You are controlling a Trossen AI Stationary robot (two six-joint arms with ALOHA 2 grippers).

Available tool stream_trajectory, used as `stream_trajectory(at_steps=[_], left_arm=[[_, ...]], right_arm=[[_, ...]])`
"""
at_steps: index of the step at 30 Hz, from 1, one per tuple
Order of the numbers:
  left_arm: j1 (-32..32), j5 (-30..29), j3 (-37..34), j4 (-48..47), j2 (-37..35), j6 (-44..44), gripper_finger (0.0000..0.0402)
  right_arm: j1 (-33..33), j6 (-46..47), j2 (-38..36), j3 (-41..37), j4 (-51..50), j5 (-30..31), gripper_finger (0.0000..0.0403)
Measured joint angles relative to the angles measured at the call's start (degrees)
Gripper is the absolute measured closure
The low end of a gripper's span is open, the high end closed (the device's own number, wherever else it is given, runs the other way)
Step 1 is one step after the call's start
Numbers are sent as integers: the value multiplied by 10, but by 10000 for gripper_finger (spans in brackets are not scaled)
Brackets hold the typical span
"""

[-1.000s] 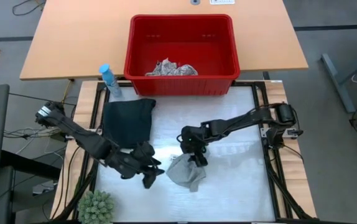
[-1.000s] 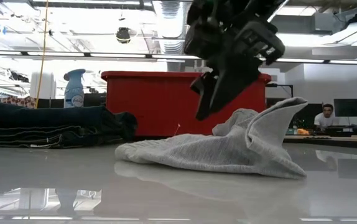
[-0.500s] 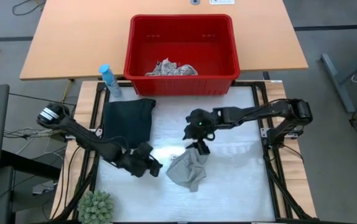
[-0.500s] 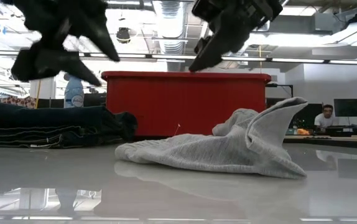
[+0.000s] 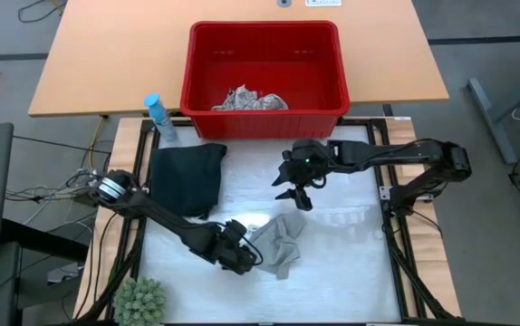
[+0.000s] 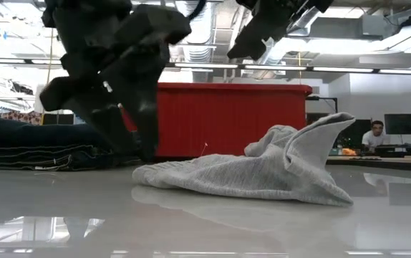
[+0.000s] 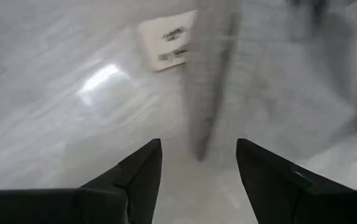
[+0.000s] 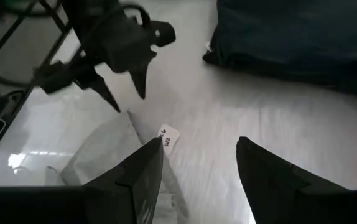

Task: Fold Laundry from Bin
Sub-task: Fold the gray shorts

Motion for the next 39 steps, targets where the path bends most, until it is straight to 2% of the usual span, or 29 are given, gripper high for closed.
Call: stream_trajectory(at_steps=[6, 17, 20, 25, 32, 39], left_arm=[[0, 36, 22, 63, 46, 33, 205], [8, 45, 22, 52, 58, 16, 215], [15, 73, 22, 69, 61, 36, 259], [19, 128, 23, 141, 67, 113, 382], [26, 203, 27, 62, 27, 175, 398], [32, 218, 116, -142, 1, 306, 399]], right_arm=[[1, 0, -12, 0, -9, 0, 177], [8, 15, -12, 0, -16, -1, 177], [10, 16, -12, 0, -17, -2, 177], [9, 15, -12, 0, -30, -2, 177], [-4, -12, -12, 0, -62, -2, 177], [-6, -56, -12, 0, -76, -18, 177]])
